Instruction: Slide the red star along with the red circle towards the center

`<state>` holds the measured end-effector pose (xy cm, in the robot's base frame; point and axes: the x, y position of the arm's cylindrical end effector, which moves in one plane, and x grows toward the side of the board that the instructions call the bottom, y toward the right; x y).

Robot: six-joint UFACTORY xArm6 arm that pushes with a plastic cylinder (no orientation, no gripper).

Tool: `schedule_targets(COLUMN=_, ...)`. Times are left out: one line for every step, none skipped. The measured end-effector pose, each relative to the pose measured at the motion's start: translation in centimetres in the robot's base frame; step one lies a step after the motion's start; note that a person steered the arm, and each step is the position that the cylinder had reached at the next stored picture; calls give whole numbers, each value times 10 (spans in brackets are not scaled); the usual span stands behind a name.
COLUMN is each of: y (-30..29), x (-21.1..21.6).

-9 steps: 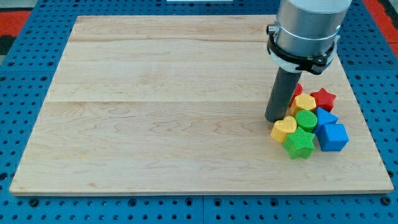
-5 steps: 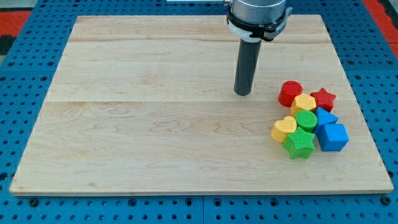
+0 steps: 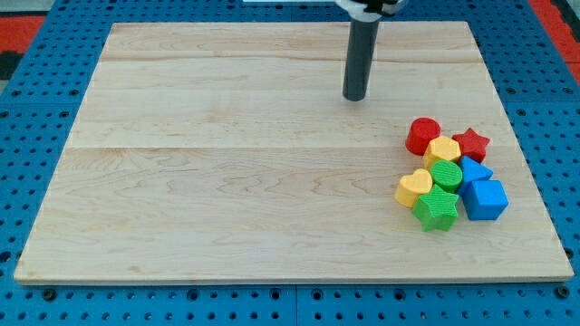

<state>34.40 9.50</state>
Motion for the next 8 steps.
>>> schedule_targets(y=48, x=9)
schedule_targets(y=135, x=48)
schedule_targets(y=194, x=70)
schedule_targets(y=176, x=113)
schedule_targets(y=141, x=129)
schedule_targets(y=112, x=129)
schedule_targets(y=97, x=101)
schedule_targets(y=66, x=80)
